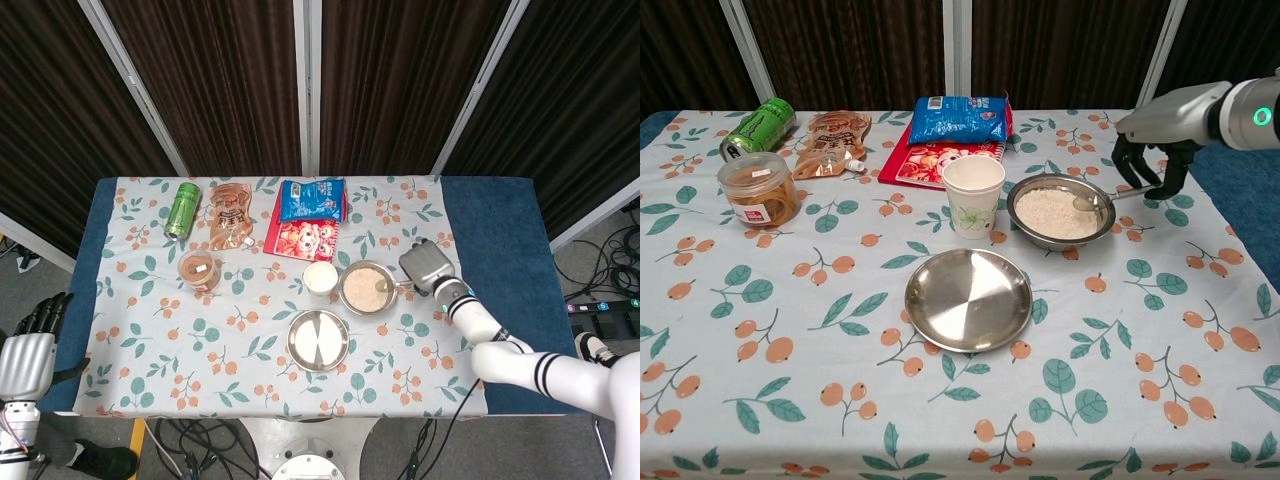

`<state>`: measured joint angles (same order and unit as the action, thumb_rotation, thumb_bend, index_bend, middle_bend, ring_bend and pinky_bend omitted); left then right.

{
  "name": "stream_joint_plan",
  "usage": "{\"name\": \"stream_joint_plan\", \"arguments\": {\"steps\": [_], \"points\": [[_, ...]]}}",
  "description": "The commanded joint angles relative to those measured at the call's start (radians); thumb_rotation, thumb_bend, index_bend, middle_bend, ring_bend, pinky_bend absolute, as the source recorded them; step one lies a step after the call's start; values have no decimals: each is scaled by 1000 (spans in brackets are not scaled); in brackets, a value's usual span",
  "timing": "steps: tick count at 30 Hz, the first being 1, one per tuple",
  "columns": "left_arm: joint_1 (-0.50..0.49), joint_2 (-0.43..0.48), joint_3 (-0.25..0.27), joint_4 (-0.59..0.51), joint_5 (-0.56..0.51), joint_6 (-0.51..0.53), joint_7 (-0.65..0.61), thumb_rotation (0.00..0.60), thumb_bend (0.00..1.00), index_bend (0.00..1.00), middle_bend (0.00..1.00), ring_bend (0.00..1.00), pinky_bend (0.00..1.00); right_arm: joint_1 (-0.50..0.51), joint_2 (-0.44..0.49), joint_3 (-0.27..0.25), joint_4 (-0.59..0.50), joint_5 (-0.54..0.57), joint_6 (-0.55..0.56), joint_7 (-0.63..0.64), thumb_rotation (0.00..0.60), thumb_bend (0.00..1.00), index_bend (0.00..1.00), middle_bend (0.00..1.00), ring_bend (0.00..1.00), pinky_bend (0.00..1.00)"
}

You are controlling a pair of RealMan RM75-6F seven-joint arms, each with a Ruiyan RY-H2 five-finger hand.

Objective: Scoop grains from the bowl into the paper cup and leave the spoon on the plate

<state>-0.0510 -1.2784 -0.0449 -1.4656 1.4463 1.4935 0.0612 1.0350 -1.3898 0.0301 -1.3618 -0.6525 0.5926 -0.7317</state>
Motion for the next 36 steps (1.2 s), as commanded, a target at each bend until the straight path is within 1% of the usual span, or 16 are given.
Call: {"name": "stream_joint_plan", "arguments": {"steps": [1, 10, 19, 22, 27, 32, 36], "points": [[0, -1, -1, 4, -1, 0, -4, 600, 1, 112, 183, 120, 239, 61, -46, -48, 40, 79, 13, -60, 600, 348, 618, 590, 254, 249], [3, -10, -1, 19, -9, -5, -18, 600, 1, 113, 184, 120, 239, 170, -86, -102, 56, 226, 38, -139, 600, 349, 618, 590, 254, 236], [7, -19, -1, 36, -15, -7, -34, 600, 1, 112, 184, 120, 239, 244, -127, -136, 64, 298, 59, -184, 600, 349, 618, 589, 254, 227], [9, -21, 1, 40, -14, -7, -38, 600, 1, 113, 183, 119, 239, 245, -128, -131, 52, 294, 61, -159, 600, 350, 619, 590, 254, 227], [10, -21, 0, 43, -12, -5, -39, 600, 1, 112, 184, 120, 239, 213, -105, -124, 17, 234, 67, -87, 600, 350, 620, 591, 254, 227], [10, -16, -1, 32, -6, 2, -28, 600, 1, 112, 183, 120, 239, 179, -56, -117, -16, 169, 78, -17, 600, 350, 623, 594, 254, 225], [8, -12, -3, 21, -4, 3, -17, 600, 1, 112, 184, 120, 239, 167, -9, -117, -47, 135, 91, 11, 600, 350, 623, 594, 254, 223]]}}
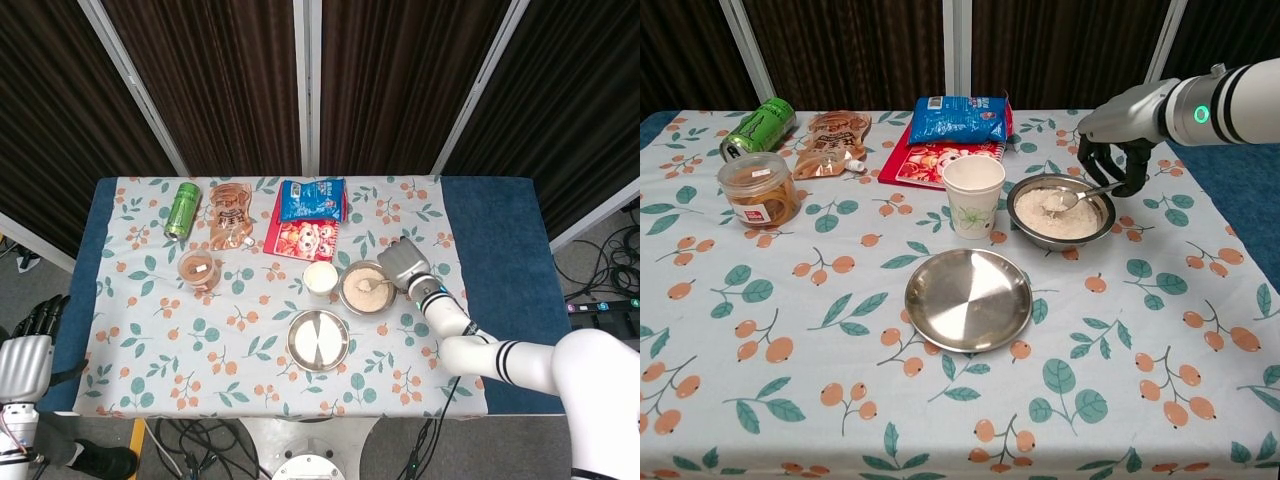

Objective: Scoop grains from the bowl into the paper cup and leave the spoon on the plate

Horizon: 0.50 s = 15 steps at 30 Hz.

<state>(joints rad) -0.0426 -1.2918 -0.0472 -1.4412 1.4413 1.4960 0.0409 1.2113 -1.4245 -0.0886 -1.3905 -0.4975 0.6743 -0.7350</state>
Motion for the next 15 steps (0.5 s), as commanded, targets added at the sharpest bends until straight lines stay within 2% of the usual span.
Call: {"name": "stream_joint_plan", "arguments": {"steps": [1, 6, 15], "points": [[-1, 2, -2, -6, 1, 1, 6, 600, 1, 112, 183, 120, 239, -10, 40, 3, -24, -27, 8, 21, 600, 350, 623, 594, 254, 222], [-4, 6, -5, -15, 3, 2, 12, 600, 1, 112, 184, 120, 239, -12, 84, 9, -62, -54, 18, 42, 600, 350, 623, 594, 254, 222], [-5, 8, -7, -15, 1, 2, 8, 600, 1, 113, 184, 120, 239, 1, 114, 58, -113, -82, 25, 88, 600, 350, 623, 594, 261, 220]]}}
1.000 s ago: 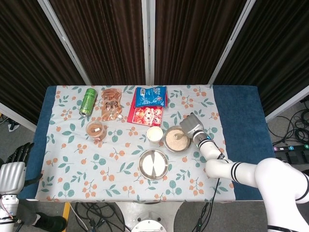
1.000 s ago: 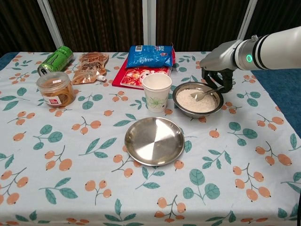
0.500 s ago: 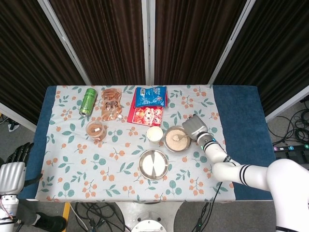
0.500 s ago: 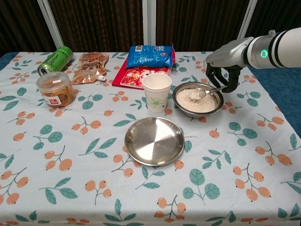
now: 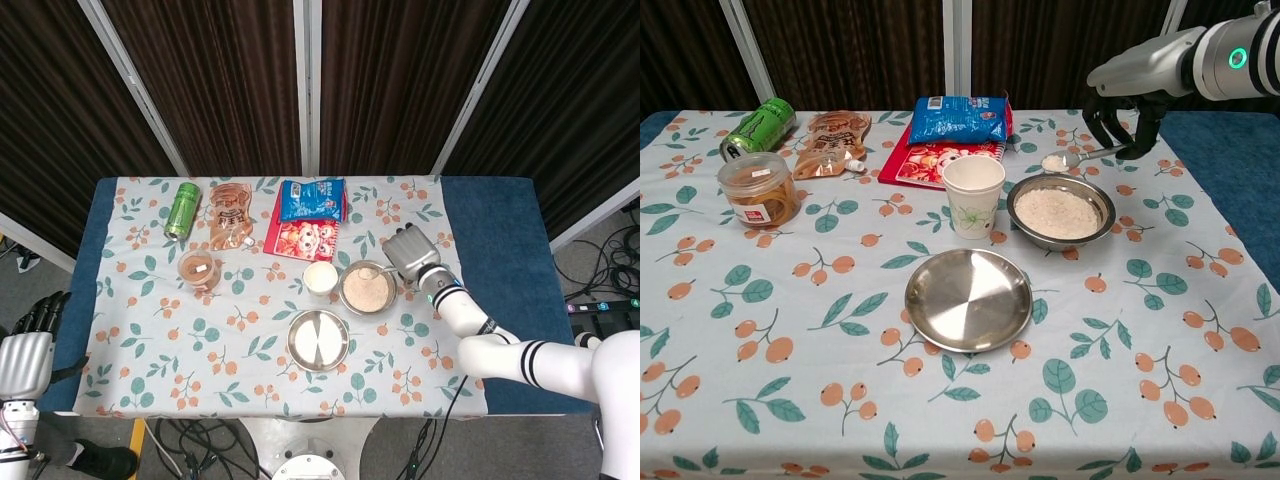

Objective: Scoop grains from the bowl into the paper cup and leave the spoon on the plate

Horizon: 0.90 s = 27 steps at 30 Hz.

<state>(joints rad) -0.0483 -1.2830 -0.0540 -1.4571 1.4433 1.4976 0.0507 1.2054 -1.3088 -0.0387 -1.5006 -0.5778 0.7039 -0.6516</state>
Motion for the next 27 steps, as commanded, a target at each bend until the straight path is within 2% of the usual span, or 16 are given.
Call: {"name": "stream_joint_plan", "arguments": {"steps": [1, 10, 16, 23, 27], "points": [[1, -1, 0, 2, -1, 1, -3, 600, 1, 113, 184, 120, 239, 13, -6, 14, -2, -1, -8, 6, 600, 350, 623, 594, 261, 220], [12, -4, 7, 15, 3, 13, -15, 600, 1, 112, 184, 120, 239, 110, -106, 32, 65, 52, -19, -64, 600, 350, 625, 595, 263, 219], [23, -9, 11, 25, 1, 21, -26, 600, 1, 112, 184, 119, 239, 169, -171, 18, 95, 73, 37, -164, 600, 350, 629, 597, 266, 216], [26, -12, 9, 31, -3, 21, -36, 600, 1, 113, 184, 120, 239, 198, -221, -40, 95, -19, 181, -343, 600, 350, 632, 597, 268, 199], [27, -14, 8, 33, -4, 19, -40, 600, 1, 113, 184, 120, 239, 187, -232, -61, 86, -99, 225, -390, 600, 348, 632, 597, 268, 195]]}}
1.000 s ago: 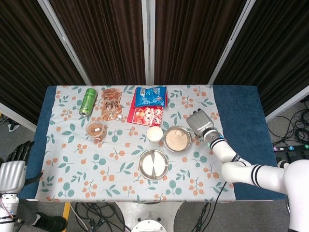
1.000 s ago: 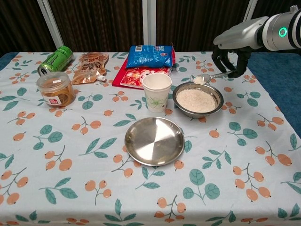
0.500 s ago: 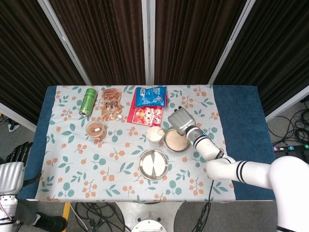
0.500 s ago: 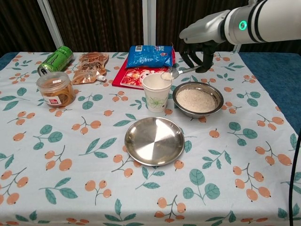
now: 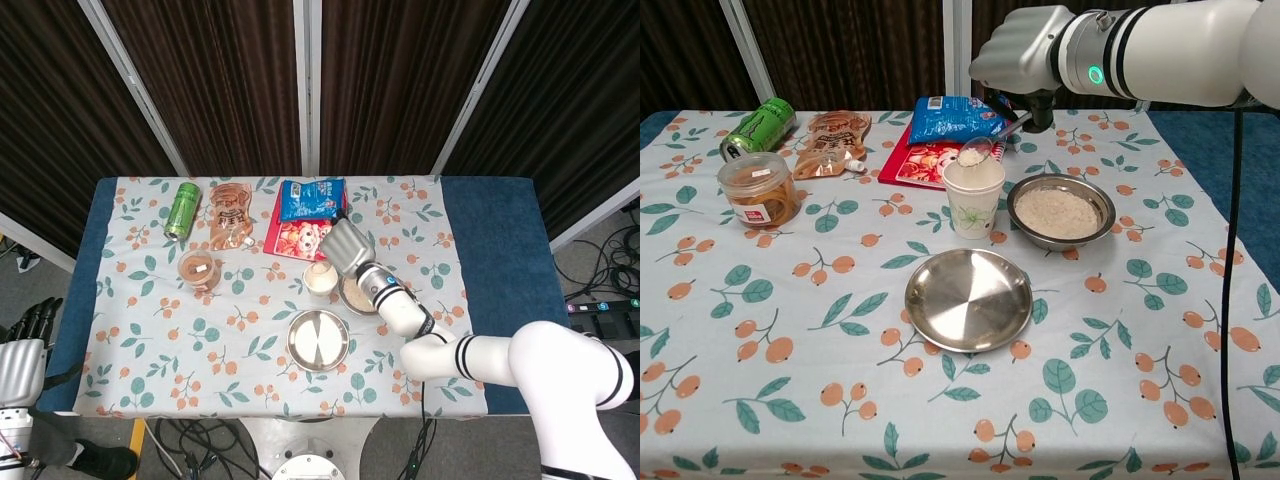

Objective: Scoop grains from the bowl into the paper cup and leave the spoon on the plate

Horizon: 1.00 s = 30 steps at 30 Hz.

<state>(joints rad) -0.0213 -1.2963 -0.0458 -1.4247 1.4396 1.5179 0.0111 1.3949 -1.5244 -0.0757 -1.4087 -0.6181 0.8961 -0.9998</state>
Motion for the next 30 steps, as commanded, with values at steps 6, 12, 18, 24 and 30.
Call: {"name": "stream_joint_plan", "arguments": {"steps": [6, 12, 18, 24, 30], "points": [[1, -4, -2, -1, -1, 0, -1, 600, 1, 112, 183, 120, 239, -12, -29, -60, 17, -189, 50, -110, 600, 347, 633, 597, 268, 189], [7, -7, 0, 3, 0, 7, -6, 600, 1, 113, 184, 120, 239, -30, -55, -95, 71, -325, 77, -182, 600, 348, 633, 597, 268, 167], [10, -12, -1, 10, 1, 10, -11, 600, 1, 113, 184, 120, 239, -60, -84, -119, 147, -469, 112, -227, 600, 348, 637, 597, 268, 145], [10, -14, -3, 13, 0, 9, -13, 600, 1, 112, 183, 120, 239, -103, -111, -106, 200, -560, 154, -257, 600, 348, 639, 597, 268, 101], [8, -14, -4, 15, 1, 5, -15, 600, 1, 112, 184, 120, 239, -154, -98, -40, 163, -551, 174, -220, 600, 348, 639, 595, 268, 91]]}}
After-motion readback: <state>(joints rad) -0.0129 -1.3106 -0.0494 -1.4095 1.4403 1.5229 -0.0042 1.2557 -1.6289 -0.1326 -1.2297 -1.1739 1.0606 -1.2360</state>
